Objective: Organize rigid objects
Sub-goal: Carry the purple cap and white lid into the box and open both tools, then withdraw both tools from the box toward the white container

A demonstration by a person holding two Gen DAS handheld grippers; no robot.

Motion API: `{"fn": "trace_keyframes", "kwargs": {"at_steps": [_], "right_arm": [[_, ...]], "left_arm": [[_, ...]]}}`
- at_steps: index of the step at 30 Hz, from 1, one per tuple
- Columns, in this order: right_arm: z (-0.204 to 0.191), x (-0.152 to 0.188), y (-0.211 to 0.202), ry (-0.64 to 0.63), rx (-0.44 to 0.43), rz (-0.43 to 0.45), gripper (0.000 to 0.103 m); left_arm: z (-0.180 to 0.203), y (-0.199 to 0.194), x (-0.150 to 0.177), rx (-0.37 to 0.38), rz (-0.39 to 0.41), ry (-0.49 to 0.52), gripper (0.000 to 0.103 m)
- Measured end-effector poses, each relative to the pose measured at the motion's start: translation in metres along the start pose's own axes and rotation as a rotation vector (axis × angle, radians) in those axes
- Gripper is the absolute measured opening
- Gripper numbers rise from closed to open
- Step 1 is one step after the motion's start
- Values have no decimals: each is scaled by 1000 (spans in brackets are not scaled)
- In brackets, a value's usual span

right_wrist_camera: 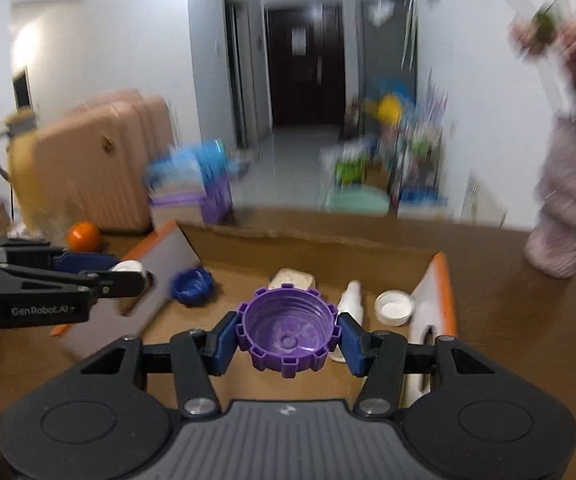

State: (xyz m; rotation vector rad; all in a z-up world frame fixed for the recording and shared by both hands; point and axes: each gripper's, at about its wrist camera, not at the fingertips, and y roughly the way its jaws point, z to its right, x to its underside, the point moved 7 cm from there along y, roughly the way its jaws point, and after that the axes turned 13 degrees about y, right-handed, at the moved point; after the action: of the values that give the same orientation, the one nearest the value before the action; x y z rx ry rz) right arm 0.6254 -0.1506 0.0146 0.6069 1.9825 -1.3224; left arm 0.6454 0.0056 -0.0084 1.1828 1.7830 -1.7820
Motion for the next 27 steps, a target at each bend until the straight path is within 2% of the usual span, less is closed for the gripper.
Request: {"fn": "trace_keyframes", "kwargs": {"at_steps": [3, 4, 5, 7, 10, 17, 21, 23, 27], "right_arm": [[9, -13, 57, 59, 22, -120, 52], [11, -15, 73, 73, 22, -161, 52], [13, -15, 86, 87, 18, -192, 53], [17, -17, 101, 133, 18, -201, 55], [19, -20, 108, 139, 17, -187, 59], [25, -30, 94, 146, 16, -166, 61], [24, -35, 72, 116, 51, -152, 65], [23, -37, 53, 101, 71, -131, 70], [22, -38, 17, 83, 94, -93, 74]], "left_arm": [[-9, 50, -13, 21, -86, -30, 42], [-12, 61, -13, 21, -100, -49, 45], [-13, 69, -13, 16, -107, -47, 56], [-14, 78, -15, -2, -101, -9, 58], [-20, 82, -14, -5, -102, -19, 65], [-23, 66, -20, -47, -103, -7, 69], [-21, 33, -27, -69, -65, -19, 72], [-17, 14, -29, -82, -42, -12, 73], [-9, -30, -29, -111, 9, -11, 77]]}}
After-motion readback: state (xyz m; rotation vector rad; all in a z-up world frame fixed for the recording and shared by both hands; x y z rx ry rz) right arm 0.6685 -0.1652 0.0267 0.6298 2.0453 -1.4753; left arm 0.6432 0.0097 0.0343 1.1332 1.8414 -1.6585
